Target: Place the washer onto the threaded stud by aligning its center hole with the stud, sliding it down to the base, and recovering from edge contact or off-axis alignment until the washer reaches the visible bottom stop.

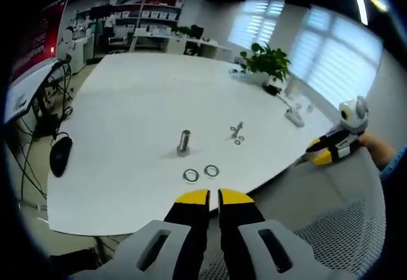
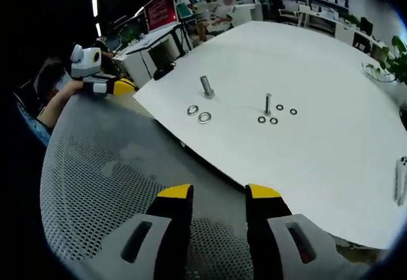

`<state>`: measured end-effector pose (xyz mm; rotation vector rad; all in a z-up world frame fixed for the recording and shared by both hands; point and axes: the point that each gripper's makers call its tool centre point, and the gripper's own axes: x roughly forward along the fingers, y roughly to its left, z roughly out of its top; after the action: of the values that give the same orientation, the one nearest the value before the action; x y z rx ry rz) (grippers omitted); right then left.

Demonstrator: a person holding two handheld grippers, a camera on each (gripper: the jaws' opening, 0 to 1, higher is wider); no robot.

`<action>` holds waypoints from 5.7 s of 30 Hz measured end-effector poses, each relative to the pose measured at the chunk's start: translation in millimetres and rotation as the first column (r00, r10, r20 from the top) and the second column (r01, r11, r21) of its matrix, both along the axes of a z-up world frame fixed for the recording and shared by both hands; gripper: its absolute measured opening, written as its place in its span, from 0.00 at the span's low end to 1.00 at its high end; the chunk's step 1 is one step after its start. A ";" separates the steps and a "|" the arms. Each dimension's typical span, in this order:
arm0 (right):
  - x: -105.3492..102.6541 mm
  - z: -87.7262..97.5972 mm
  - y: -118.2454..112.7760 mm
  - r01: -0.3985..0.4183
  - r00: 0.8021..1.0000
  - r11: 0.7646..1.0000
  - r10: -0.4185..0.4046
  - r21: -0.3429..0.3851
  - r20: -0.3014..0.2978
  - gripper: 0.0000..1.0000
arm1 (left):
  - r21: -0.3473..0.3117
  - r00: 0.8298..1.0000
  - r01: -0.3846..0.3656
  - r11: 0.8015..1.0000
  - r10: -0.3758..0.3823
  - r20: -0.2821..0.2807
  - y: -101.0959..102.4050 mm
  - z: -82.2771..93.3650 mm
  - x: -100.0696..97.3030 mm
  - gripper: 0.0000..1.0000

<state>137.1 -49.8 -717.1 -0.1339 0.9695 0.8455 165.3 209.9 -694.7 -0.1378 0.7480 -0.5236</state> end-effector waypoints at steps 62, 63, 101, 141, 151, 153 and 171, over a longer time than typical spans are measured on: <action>183.5 -114.7 18.0 -0.333 0.940 0.926 0.341 -0.177 0.013 0.23 | -0.009 0.996 -0.074 0.997 0.073 -0.051 10.9 -7.7 1.2 0.05; 183.7 -115.7 18.3 -0.340 0.937 0.922 0.348 -0.186 0.013 0.23 | -0.009 0.996 -0.073 0.997 0.073 -0.052 10.8 -7.8 1.2 0.05; 187.3 -120.6 16.2 -0.357 0.919 0.886 0.389 -0.296 0.056 0.15 | -0.006 0.996 -0.052 0.999 0.052 -0.067 9.0 -9.4 -2.0 0.05; 188.3 -72.7 19.7 -0.331 0.927 0.917 0.361 -0.225 0.107 0.15 | -0.022 0.997 -0.052 0.998 0.051 -0.062 7.4 -7.5 -1.5 0.05; 181.8 -82.0 16.1 -0.330 0.930 0.913 0.358 -0.239 0.085 0.15 | -0.021 0.997 -0.053 0.998 0.052 -0.052 7.8 -6.3 -0.2 0.05; 176.1 -87.0 15.4 -0.334 0.930 0.910 0.360 -0.247 0.070 0.15 | -0.028 0.997 -0.058 0.998 0.056 -0.046 7.9 -4.9 0.5 0.05; 154.8 -116.9 -0.3 -0.444 0.885 0.805 0.463 -0.394 -0.049 0.15 | -0.052 0.998 -0.070 0.996 0.070 -0.011 8.1 1.5 3.7 0.05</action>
<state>291.9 -50.1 -834.0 -0.7627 1.0708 1.0673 169.0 218.0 -693.2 -0.2141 0.7358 -0.4764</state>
